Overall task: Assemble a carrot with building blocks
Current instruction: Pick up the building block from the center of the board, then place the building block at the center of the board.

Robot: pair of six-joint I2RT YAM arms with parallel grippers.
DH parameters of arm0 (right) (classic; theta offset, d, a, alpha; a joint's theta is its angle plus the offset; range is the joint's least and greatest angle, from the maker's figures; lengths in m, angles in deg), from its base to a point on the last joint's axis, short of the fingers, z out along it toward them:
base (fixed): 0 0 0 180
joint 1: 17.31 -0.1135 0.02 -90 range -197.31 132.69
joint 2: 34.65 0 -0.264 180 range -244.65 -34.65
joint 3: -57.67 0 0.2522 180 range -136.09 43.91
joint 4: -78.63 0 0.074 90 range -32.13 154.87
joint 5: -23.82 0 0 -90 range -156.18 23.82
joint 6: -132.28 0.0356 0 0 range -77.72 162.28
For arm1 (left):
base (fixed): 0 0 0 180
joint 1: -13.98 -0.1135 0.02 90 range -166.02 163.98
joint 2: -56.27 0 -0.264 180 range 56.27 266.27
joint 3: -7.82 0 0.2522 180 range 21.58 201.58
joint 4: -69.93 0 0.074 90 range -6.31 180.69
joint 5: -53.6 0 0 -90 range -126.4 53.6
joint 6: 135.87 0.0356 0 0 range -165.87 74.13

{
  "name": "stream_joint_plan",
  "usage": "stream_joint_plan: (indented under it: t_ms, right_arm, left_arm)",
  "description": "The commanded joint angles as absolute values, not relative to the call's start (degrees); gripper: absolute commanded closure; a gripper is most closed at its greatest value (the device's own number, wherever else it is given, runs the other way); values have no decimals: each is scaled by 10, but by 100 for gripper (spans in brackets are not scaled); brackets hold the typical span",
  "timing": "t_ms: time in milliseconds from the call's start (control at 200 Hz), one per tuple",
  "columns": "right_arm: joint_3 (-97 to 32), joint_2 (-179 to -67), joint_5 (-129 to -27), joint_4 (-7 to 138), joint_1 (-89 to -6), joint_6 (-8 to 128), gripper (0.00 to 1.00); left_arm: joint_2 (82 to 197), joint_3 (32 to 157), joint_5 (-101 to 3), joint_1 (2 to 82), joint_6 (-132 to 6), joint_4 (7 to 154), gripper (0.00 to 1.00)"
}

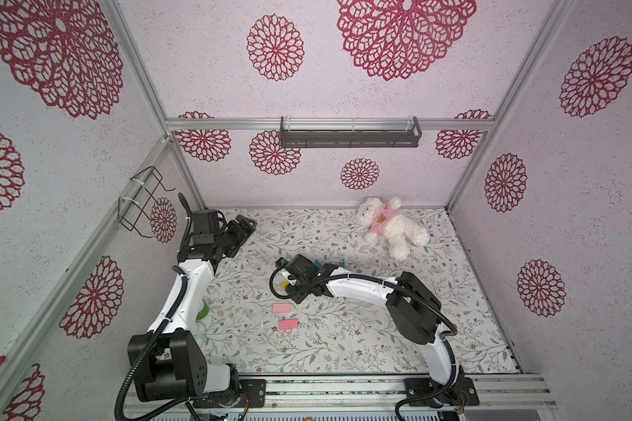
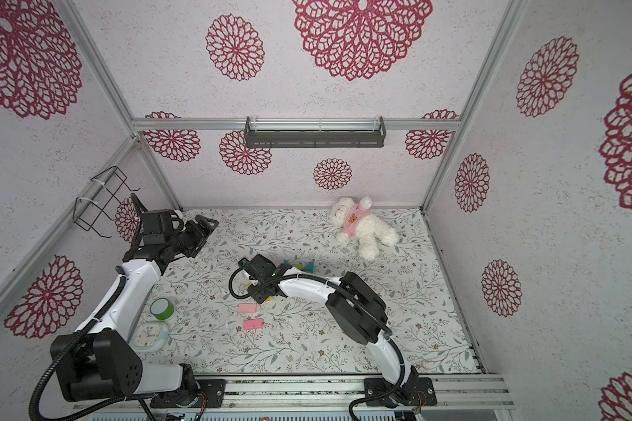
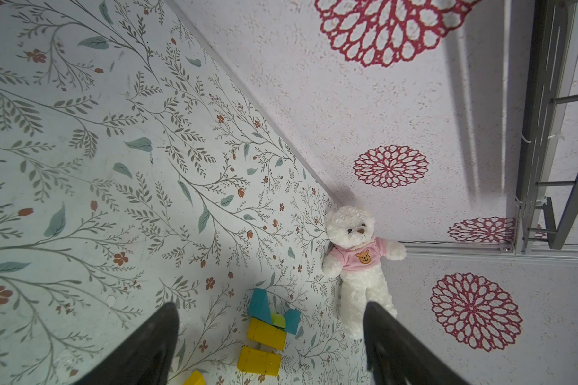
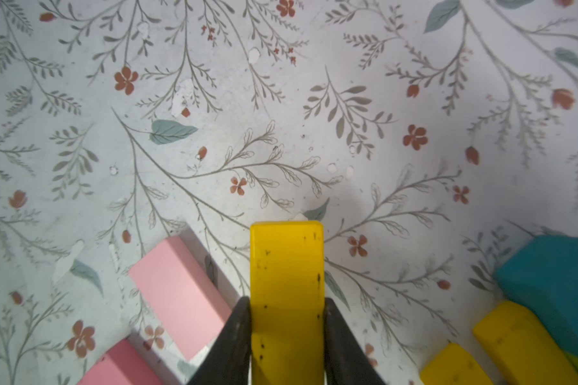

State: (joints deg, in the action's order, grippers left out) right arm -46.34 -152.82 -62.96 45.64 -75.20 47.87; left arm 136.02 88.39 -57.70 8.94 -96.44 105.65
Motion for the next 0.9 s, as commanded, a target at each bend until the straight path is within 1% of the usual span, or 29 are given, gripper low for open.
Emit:
stream_joint_plan:
  t_ms: [0,135,255,390,541,601,646,706,896]
  right_arm:
    - [-410,-1452,-602,464,-742,481,65]
    - [-327,-1394,-593,459,-732,471,65]
    - [-275,-1368,-597,448,-727,462,65]
    - [-241,-1367,-596,453,-719,461,64]
    - [-235,-1389,-593,457,-713,455,64]
    - [-243,-1400,-576,448,-713,456,60]
    - [-252,-1406,-559,435,-713,464,54]
    - [-254,-1398,-551,426,-714,474,49]
    - [-238,-1355,-540,395,-722,506,45]
  left_arm:
    - [1363,888,-577,86,-959,1056,11]
    - [1370,886,-588,86,-965,1051,11]
    - [1375,886,-594,87,-967,1047,11]
    - [1374,885,-595,87,-970,1045,11]
    - [1375,884,-595,89,-970,1044,12]
    - [1376,884,-596,89,-970,1045,12]
    - [1377,885,-595,90,-969,1044,12]
    - [1376,885,-595,89,-969,1046,12]
    - [1376,885,-596,90,-970,1045,12]
